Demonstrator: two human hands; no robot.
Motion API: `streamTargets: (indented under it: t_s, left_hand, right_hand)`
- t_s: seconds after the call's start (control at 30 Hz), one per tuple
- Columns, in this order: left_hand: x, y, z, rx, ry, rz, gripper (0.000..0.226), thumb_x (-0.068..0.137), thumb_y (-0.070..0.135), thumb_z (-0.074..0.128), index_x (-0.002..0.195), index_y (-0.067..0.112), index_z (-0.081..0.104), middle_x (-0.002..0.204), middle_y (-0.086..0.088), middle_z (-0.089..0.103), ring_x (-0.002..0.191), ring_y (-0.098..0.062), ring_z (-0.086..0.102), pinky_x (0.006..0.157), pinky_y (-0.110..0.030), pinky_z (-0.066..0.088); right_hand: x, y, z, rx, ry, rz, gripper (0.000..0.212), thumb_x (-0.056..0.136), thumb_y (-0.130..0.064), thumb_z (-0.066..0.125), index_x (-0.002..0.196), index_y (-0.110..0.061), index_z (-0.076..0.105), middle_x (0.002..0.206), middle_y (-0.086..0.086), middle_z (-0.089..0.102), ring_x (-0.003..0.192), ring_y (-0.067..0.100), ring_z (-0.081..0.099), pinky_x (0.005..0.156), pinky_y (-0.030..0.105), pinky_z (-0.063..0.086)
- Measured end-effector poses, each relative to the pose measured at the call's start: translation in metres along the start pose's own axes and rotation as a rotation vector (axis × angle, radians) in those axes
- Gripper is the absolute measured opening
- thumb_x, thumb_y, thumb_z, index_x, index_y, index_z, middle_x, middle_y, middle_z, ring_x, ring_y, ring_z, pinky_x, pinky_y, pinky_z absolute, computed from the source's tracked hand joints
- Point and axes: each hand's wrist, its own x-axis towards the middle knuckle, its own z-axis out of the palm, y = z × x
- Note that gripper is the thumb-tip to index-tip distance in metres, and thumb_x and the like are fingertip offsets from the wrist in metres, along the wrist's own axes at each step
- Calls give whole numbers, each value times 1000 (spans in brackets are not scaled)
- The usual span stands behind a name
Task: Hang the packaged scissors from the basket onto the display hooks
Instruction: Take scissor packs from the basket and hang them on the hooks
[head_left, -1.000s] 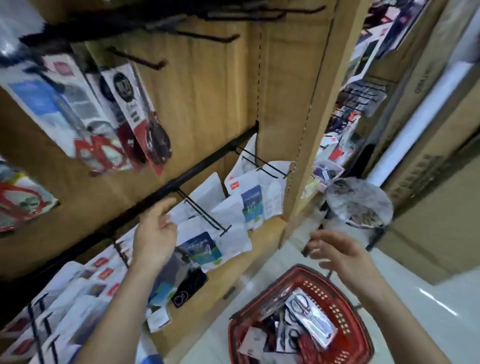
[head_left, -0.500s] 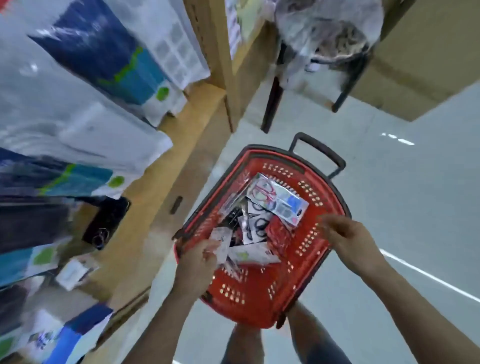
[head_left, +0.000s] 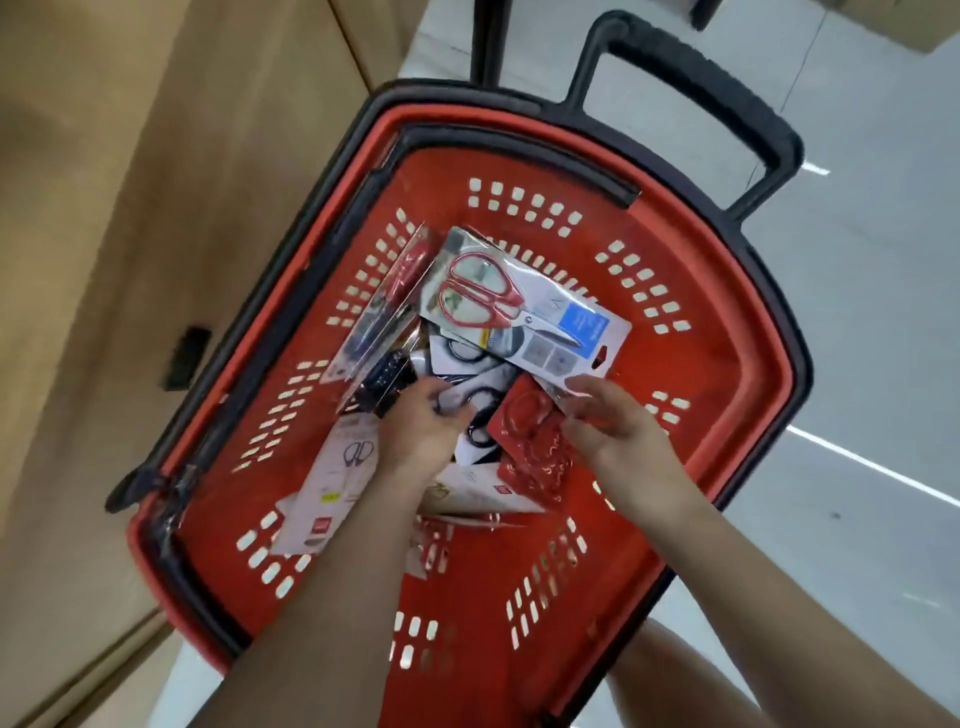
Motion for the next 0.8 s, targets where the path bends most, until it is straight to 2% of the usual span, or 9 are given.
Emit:
streamTargets:
  t_s: [0.13,0.2,0.27,0.37,0.47,0.6,0.7,0.77,0.8]
  left_hand:
    - [-20,10,-11,128,66,127,43,84,33,76,122,19,64,111,-3,70,96,-21,65,85,-34,54]
    - [-44,19,-29,132,163,159,36,81,34,76,114,24,67,90,8,69,82,-14,66,73,-29,54]
    - [-73,20,-54,22,261,114,27,78,31,77,103,29,68,77,18,66,73,-5,65,64,-24,50]
    - [-112,8,-83,-246,342,-4,20,76,24,78,95,25,72,79,14,72,75,-6,69,70,-30,56]
    - [-146,-6,-88,-505,237,-111,15,83,12,73,96,20,75,78,5,76,69,-11,72,63,-30,55]
    - [-169,-22,-81,-640,-16,-178,25,86,5,69,103,23,71,83,1,77,79,-15,74,67,-27,56]
    - [-162,-39,-78,-436,-73,-93,18,88,18,71,99,33,68,92,16,74,94,-6,69,71,-12,50]
    - [-144,-57,-80,-124,20,-9,19,87,36,70,104,40,64,110,24,62,111,-6,58,84,-19,47]
    - [-132,-70,-81,57,43,16,29,87,43,68,115,40,61,123,19,56,122,-11,52,93,-27,46]
  right_hand:
    - [-8,4,13,39,-24,124,35,95,-4,57,126,-21,58,113,0,64,79,4,64,70,22,52]
    - [-18,2,16,81,-18,175,35,95,-6,58,128,-20,58,115,2,65,88,10,64,74,26,51]
    - [-29,-2,20,183,-6,270,34,95,-9,60,128,-18,58,110,1,68,89,12,65,75,27,50]
    - [-49,-13,33,426,-145,447,38,93,-22,65,129,-16,55,106,0,72,93,15,71,83,37,52]
    - [-67,-27,53,574,-335,401,37,93,-19,63,129,-12,58,113,7,74,103,24,71,91,47,54]
    - [-76,-41,61,614,-262,226,31,92,5,58,122,-4,61,109,20,73,100,37,70,89,53,56]
    - [-79,-40,54,349,-182,71,29,89,5,64,117,-4,62,99,13,76,91,27,74,76,37,62]
    - [-80,-38,49,217,-113,-14,28,87,3,69,112,-8,63,95,7,77,86,19,75,68,26,60]
    - [-79,-35,48,175,-83,-36,29,86,2,70,111,-9,63,93,4,77,83,15,75,65,24,59]
